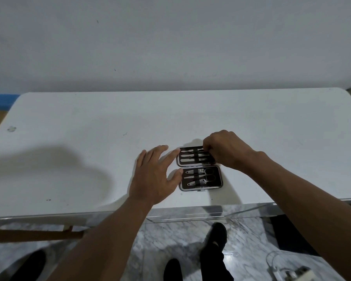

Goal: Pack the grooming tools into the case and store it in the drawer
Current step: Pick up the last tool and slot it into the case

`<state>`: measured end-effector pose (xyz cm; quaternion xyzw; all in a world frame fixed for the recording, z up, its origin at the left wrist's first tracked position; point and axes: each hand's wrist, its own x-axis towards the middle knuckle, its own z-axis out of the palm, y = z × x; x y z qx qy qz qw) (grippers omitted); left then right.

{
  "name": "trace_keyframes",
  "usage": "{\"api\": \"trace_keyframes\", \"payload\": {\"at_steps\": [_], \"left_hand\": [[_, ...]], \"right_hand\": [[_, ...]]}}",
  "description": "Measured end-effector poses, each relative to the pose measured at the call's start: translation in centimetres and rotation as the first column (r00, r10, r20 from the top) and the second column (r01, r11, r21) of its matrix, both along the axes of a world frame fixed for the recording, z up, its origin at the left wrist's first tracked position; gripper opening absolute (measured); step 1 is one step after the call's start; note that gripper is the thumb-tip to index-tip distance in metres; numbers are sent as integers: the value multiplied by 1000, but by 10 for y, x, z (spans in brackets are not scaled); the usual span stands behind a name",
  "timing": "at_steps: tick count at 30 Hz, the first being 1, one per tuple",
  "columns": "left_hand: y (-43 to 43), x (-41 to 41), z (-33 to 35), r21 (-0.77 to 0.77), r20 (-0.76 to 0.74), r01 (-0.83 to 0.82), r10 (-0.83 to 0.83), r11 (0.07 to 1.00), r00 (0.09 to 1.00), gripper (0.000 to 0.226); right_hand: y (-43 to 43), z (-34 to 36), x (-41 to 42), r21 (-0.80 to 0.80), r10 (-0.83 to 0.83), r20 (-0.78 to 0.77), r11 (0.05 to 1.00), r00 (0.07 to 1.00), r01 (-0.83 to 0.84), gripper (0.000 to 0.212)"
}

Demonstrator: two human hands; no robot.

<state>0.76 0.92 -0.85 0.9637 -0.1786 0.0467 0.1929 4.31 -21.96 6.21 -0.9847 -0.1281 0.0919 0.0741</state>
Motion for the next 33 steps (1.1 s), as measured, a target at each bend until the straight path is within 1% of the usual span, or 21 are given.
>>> {"api": "trace_keyframes", "payload": {"at_steps": [7, 13, 24, 29, 33], "left_hand": [[-1, 0, 1, -13, -1, 0, 0, 1000, 1000, 56], [2, 1, -2, 6, -5, 2, -2, 1000, 1000, 56], [0, 1, -1, 8, 2, -1, 1, 1000, 1000, 57], [1, 1, -1, 16, 0, -3, 3, 1000, 1000, 57], [0, 1, 0, 15, -8, 3, -3, 1000, 1000, 58]], "right_hand": [[5, -1, 2, 23, 2, -12, 1000, 1000, -2, 26], [11, -4, 4, 46, 0, -66, 999, 998, 3, 25], [17, -7, 7, 85, -18, -69, 996, 997, 24, 27], [17, -6, 4, 161, -37, -62, 986, 997, 47, 25], [11, 0, 2, 209, -81, -26, 974, 996, 85, 28]]}}
